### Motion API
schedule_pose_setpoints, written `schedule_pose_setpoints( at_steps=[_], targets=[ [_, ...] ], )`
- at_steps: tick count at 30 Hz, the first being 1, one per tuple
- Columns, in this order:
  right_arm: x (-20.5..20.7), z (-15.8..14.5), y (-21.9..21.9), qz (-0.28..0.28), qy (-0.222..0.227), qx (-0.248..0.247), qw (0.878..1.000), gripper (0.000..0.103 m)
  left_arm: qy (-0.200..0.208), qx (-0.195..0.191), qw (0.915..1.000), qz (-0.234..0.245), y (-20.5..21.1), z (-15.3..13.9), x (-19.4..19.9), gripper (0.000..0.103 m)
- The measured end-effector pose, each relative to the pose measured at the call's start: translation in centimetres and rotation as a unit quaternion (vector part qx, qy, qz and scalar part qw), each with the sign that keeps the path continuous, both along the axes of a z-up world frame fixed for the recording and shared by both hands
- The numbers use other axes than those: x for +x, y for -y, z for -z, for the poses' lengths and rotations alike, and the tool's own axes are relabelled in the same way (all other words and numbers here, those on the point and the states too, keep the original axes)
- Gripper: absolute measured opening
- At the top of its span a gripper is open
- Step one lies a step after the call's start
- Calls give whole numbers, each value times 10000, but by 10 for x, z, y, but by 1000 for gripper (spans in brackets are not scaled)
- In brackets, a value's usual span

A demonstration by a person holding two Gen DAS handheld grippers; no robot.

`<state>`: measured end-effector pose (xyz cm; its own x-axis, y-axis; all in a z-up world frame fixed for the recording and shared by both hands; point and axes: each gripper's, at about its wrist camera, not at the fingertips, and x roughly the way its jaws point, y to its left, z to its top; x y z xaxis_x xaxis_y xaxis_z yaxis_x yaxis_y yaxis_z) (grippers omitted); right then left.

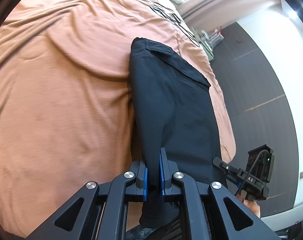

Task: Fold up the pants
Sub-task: 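Pinch the black pants hem with left gripper while right gripper pinches the stack edge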

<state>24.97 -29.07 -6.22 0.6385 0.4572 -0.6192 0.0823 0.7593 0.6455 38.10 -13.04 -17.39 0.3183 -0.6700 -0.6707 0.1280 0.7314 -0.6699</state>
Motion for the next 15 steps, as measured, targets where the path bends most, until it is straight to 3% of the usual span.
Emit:
schedule_pose_setpoints(
  at_steps=[15],
  targets=[
    [11, 8, -26, -421, 117, 233, 9988, 18, -37, 146, 9994, -322, -68, 8, -14, 10]
  ],
)
